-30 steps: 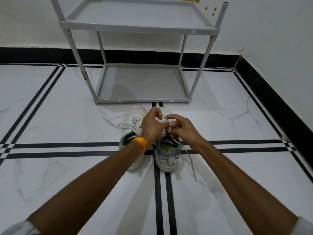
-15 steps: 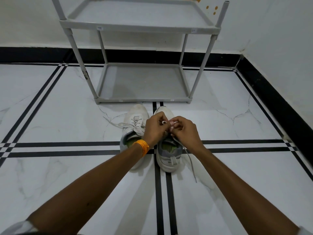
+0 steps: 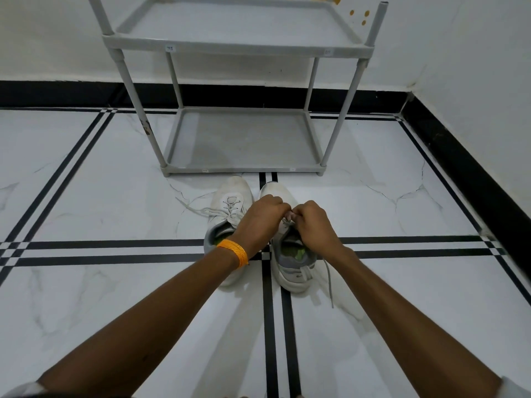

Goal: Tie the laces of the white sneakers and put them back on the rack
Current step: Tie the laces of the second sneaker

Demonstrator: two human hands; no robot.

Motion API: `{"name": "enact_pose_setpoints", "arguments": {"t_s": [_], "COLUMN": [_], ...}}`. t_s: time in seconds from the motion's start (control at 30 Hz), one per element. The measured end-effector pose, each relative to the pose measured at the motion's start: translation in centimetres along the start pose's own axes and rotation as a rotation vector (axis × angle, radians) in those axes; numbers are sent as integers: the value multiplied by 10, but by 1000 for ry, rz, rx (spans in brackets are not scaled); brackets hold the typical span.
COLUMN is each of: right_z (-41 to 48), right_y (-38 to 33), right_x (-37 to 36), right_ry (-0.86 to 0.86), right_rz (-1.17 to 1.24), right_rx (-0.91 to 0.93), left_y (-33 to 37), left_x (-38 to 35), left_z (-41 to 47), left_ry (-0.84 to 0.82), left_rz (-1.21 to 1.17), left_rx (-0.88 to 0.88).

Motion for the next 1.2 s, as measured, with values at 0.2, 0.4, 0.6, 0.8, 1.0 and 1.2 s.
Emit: {"name": "enact_pose_setpoints", "arguments": {"t_s": [0.2,0.4,0.6,0.8,1.0,1.2], "right_z": [-6,-7,-5,-9,-3,-10], "right_y": [13,-3,-3,-31,-36,-38], "right_x": [-8,-4,-1,18,22,23], "right_ry": [-116,-35,-17,116,66,63], "right_rz": [596,425,293,-48,-270,-225], "right_rx": [-67,5,113,289,228,269], "left_y": [-18,-38,-43,-38,-42,-40], "left_x": [0,4,-2,-2,0,-3], "left_z": [6,3,-9,-8,-11,-12], "left_ry": [-113,-279,-401,-384,-337,-333], "left_rz": [-248,-621,-989,-1025,-1086,-1096], "left_rx": [228,448,623,594,586,584]}}
Point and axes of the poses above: each hand's wrist, its own z-axis towards the middle knuckle, its own x-axis out of the back of the hand, y = z × x, the point moved 6 cm from there along z, towards the middle knuckle, and after that the axes turned 11 degrees about -y, right-handed, at the moved point
